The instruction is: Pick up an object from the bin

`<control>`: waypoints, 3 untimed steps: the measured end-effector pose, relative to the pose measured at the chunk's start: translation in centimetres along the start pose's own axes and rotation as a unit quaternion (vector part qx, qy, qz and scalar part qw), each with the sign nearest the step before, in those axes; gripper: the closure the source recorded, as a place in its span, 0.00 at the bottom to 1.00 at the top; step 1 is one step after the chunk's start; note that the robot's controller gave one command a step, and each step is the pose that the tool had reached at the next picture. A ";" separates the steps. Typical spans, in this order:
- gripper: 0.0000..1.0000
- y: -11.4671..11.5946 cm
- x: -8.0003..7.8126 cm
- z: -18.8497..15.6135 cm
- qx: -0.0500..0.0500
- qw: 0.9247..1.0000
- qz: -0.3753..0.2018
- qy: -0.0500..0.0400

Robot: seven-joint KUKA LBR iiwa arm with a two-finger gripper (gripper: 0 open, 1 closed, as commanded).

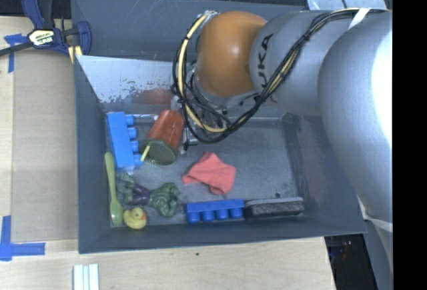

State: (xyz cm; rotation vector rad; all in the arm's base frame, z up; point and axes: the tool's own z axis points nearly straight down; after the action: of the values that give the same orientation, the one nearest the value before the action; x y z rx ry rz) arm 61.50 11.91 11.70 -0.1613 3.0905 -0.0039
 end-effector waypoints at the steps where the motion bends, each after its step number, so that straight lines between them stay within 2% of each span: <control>1: 0.00 1.9 -1.2 1.5 0.001 1.000 -0.018 -0.002; 2: 0.00 3.2 -0.5 4.2 0.000 0.992 -0.125 -0.001; 3: 1.00 3.1 -0.7 4.7 0.001 0.992 -0.126 -0.004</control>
Offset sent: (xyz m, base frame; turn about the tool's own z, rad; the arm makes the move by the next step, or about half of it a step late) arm 0.0007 0.0349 -0.0470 -0.2551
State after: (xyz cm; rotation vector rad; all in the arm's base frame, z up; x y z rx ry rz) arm 62.09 15.02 7.03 -0.5467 3.0384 -0.0152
